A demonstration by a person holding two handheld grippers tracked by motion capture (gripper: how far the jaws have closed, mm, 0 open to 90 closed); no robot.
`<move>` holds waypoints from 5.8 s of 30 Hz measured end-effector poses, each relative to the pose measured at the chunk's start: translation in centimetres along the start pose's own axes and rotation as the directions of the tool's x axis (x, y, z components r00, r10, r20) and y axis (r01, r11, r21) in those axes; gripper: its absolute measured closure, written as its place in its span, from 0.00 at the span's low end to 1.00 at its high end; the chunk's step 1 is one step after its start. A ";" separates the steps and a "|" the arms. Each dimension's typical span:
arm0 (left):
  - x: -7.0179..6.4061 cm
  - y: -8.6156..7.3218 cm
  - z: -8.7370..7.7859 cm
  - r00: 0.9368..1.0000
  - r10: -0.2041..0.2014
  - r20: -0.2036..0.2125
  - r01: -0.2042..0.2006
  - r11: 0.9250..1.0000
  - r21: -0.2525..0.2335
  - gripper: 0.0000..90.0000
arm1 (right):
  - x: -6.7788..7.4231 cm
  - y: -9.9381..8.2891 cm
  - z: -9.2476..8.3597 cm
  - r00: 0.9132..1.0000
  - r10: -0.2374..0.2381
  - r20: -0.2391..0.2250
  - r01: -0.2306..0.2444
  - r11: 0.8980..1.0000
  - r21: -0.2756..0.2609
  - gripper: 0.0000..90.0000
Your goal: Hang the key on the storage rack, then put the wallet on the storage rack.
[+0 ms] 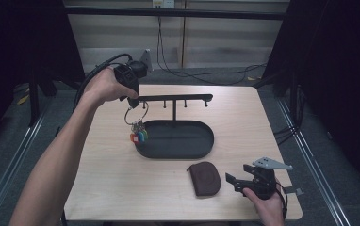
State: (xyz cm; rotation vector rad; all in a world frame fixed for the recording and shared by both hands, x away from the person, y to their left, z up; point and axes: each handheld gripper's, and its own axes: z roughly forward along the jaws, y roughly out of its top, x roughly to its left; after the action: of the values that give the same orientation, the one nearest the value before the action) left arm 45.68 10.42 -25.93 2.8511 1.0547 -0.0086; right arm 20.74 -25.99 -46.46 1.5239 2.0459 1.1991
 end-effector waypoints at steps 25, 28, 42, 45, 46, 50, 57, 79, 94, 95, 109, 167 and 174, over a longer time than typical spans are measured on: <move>0.9 1.4 3.2 0.999 -0.040 -0.011 0.040 0.999 -0.007 0.97 | 0.1 0.0 0.0 1.000 -0.012 -0.015 0.011 1.000 -0.005 0.17; 1.0 1.4 3.2 0.999 -0.051 -0.015 0.051 0.999 -0.010 0.95 | 0.1 0.0 0.0 1.000 -0.008 -0.016 0.008 1.000 -0.008 0.17; 1.5 -0.2 2.0 0.996 -0.079 0.038 0.080 0.996 -0.043 0.93 | 0.2 0.1 0.1 1.000 -0.011 -0.013 0.011 1.000 -0.004 0.17; 1.7 -0.7 1.6 0.991 -0.118 0.062 0.122 0.990 -0.068 0.91 | 0.1 0.1 0.2 1.000 -0.008 -0.014 0.008 1.000 -0.001 0.17; 1.8 -0.9 1.5 0.990 -0.119 0.071 0.124 0.990 -0.073 0.90 | 0.1 0.1 0.2 1.000 -0.008 -0.015 0.008 1.000 -0.002 0.17; 1.4 -1.7 1.2 0.990 -0.107 0.087 0.115 0.989 -0.090 0.88 | 0.1 0.1 0.3 1.000 0.000 -0.015 0.000 1.000 0.001 0.17; 1.2 -2.7 1.5 0.984 -0.103 0.146 0.126 0.979 -0.162 0.79 | 0.0 0.1 0.4 1.000 0.002 -0.015 -0.002 1.000 0.002 0.17; 0.9 -7.4 3.5 0.978 -0.062 0.200 0.128 0.934 -0.334 0.60 | 0.1 0.1 0.4 1.000 -0.001 -0.007 0.001 1.000 0.006 0.17; -0.1 -11.8 6.7 0.968 -0.065 0.244 0.168 0.886 -0.433 0.44 | 0.1 0.1 0.2 1.000 0.000 -0.006 0.000 1.000 0.005 0.17; -0.2 -12.1 6.9 0.965 -0.070 0.251 0.179 0.877 -0.445 0.43 | 0.1 0.1 0.2 1.000 0.002 -0.005 -0.002 1.000 0.004 0.17; -1.3 -17.4 11.2 0.969 -0.119 0.218 0.216 0.840 -0.497 0.29 | 0.0 0.0 0.4 1.000 0.015 0.028 -0.015 0.999 0.030 0.19; -5.6 -27.3 18.5 0.970 -0.016 0.244 0.170 0.762 -0.625 0.18 | 3.2 6.5 7.0 0.997 0.079 -0.016 -0.055 0.813 0.579 0.21; -5.6 -27.2 18.5 0.971 -0.008 0.239 0.160 0.765 -0.624 0.18 | 3.6 6.9 8.1 0.994 0.106 -0.021 -0.070 0.775 0.628 0.20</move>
State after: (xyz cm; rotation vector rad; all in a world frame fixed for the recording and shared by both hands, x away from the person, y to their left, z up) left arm 24.29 25.47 -46.63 2.1220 0.9109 0.0207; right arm 29.18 -18.72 -45.16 1.8942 2.6018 0.5893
